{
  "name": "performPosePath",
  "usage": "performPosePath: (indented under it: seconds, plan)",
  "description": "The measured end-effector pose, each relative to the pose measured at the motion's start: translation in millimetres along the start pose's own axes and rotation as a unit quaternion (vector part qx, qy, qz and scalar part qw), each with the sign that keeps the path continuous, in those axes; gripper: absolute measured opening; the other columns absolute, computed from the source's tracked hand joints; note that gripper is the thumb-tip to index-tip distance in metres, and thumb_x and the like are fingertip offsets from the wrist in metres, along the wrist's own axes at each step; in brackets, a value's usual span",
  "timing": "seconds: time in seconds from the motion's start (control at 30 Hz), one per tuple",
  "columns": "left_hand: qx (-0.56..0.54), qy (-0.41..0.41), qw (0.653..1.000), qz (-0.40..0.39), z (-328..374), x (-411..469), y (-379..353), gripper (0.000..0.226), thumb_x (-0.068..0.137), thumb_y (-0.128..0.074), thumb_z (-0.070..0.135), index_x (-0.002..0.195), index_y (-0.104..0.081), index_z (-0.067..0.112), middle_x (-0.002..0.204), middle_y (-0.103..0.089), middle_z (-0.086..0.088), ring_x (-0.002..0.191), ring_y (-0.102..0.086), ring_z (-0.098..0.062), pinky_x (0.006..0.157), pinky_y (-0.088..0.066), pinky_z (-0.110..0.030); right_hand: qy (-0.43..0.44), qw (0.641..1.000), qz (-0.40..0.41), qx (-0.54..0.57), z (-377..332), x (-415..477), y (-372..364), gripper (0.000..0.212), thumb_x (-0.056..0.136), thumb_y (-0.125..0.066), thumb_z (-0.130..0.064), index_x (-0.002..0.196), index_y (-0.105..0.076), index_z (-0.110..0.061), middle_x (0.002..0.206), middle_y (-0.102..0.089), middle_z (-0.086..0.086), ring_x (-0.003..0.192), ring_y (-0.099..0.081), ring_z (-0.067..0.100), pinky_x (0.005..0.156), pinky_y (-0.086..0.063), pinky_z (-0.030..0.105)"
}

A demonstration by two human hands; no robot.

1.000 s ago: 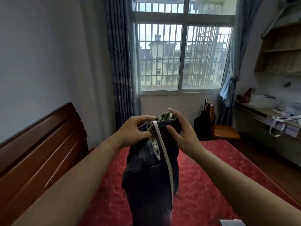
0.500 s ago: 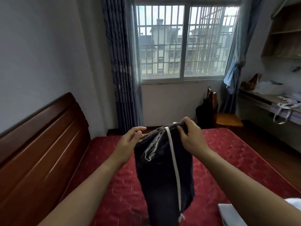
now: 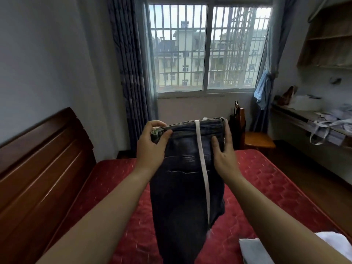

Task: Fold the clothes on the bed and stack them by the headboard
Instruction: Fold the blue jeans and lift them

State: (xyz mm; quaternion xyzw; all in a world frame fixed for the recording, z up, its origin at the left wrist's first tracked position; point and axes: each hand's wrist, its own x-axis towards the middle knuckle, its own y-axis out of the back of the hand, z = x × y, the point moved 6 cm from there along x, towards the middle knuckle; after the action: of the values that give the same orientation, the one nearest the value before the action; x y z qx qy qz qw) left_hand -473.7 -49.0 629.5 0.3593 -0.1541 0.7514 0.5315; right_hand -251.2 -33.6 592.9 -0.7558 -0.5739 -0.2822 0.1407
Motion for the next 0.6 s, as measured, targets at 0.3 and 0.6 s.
performPosePath:
  seconds: [0.3,0.6]
  plan:
    - [-0.001,0.174,0.985,0.017,-41.7,-62.3,25.1,0.057,0.089,-0.058,0.035,0.14,-0.032,0.023,0.129,-0.046,0.014,0.123,-0.043,-0.003,0.091,-0.031,-0.008,0.047,0.998,0.044,0.017,-30.7,-32.8,-8.9,0.048,0.093,-0.054,-0.018,0.133,-0.043,-0.041,0.133,-0.049,-0.02,0.121,-0.042,-0.01,0.1,-0.034,0.009]
    - [0.091,0.102,0.987,0.09,26.9,-138.9,84.1,0.043,0.094,-0.048,0.038,0.133,-0.035,0.028,0.117,-0.048,0.014,0.1,-0.049,-0.002,0.074,-0.033,-0.005,0.064,0.981,0.024,-0.182,-87.2,-114.8,5.7,0.05,0.092,-0.049,-0.04,0.14,-0.034,-0.042,0.106,-0.038,-0.004,0.082,-0.044,0.005,0.064,-0.034,0.009]
